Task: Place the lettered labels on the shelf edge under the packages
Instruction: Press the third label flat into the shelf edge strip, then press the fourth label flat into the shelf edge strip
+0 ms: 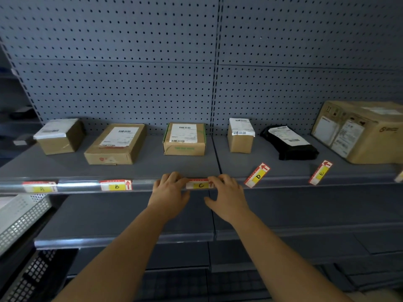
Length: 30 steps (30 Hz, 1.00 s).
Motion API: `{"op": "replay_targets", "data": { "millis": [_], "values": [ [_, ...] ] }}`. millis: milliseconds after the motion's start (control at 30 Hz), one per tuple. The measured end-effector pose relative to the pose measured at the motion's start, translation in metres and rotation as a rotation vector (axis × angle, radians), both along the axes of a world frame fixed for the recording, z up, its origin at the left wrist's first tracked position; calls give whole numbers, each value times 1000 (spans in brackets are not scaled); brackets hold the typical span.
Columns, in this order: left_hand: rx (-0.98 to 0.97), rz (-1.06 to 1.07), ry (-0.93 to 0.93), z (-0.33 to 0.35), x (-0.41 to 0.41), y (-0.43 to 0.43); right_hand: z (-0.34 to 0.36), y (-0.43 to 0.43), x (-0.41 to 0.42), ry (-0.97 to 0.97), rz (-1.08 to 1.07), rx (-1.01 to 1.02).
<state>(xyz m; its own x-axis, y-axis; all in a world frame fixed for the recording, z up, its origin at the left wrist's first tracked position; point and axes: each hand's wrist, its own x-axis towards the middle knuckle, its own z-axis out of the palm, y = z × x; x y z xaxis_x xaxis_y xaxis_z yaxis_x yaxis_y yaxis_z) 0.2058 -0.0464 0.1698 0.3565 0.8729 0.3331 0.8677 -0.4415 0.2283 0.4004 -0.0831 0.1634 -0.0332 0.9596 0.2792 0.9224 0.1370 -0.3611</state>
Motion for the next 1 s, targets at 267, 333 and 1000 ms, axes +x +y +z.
{"op": "replay_targets", "data": {
  "millis": [267, 333, 1000],
  "values": [
    [-70, -126, -144, -9, 9, -33, 3, -54, 53, 169, -70, 20],
    [-89, -157, -148, -15, 20, -44, -3, -70, 63, 143, -93, 6],
    [38, -70, -217, -8, 169, -20, 27, -14, 188, -1, 96, 212]
  ]
}}
